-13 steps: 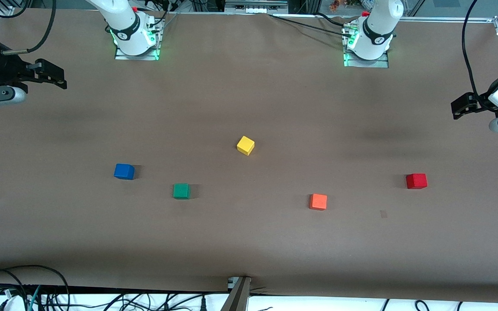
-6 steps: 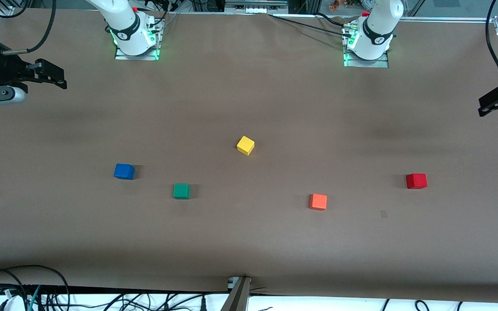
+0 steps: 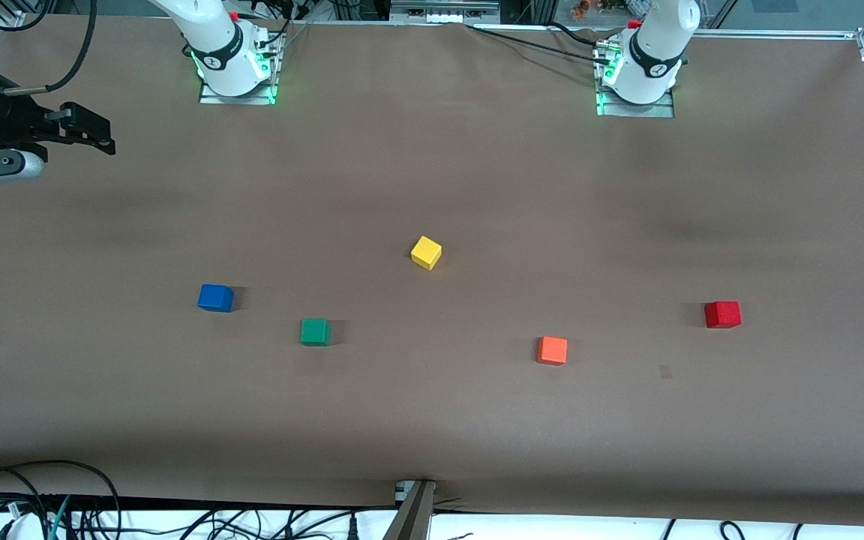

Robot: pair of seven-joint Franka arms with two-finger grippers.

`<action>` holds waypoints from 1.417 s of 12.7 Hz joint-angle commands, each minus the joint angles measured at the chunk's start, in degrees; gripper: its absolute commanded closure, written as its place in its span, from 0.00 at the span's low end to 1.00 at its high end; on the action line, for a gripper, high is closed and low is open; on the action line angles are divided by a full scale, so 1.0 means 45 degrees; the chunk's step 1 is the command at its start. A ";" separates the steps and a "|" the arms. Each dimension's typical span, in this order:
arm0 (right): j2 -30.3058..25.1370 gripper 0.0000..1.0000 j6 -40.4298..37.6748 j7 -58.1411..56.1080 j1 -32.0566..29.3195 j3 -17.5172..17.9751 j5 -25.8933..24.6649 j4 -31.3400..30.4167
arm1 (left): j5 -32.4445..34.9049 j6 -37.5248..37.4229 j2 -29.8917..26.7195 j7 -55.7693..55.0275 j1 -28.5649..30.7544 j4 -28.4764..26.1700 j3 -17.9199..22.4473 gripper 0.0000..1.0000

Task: Pass red block to right arm, stack on blue
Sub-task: 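Move the left gripper down toward the red cube, then close the left gripper on the red cube and lift it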

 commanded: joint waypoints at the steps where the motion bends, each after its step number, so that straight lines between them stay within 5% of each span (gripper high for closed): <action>1: -0.0105 0.00 0.0054 -0.0167 -0.0122 0.0049 -0.0012 -0.0033 | 0.0240 -0.0104 0.1682 0.3733 0.0934 0.1507 -0.0068 0.00; 5: -0.0105 0.00 0.0054 -0.0147 -0.0122 0.0049 -0.0012 -0.0014 | -0.0479 0.0813 0.4318 0.8795 0.2340 0.3265 -0.0088 0.00; 10: -0.0105 0.00 0.0054 -0.0147 -0.0122 0.0049 -0.0012 -0.0014 | -0.3855 0.2493 0.7034 1.3602 0.4294 0.3639 -0.0107 0.00; 18: -0.0105 0.00 0.0054 -0.0147 -0.0122 0.0049 -0.0012 -0.0014 | -0.8583 0.3159 1.0239 2.0792 0.4785 0.4323 -0.0108 0.00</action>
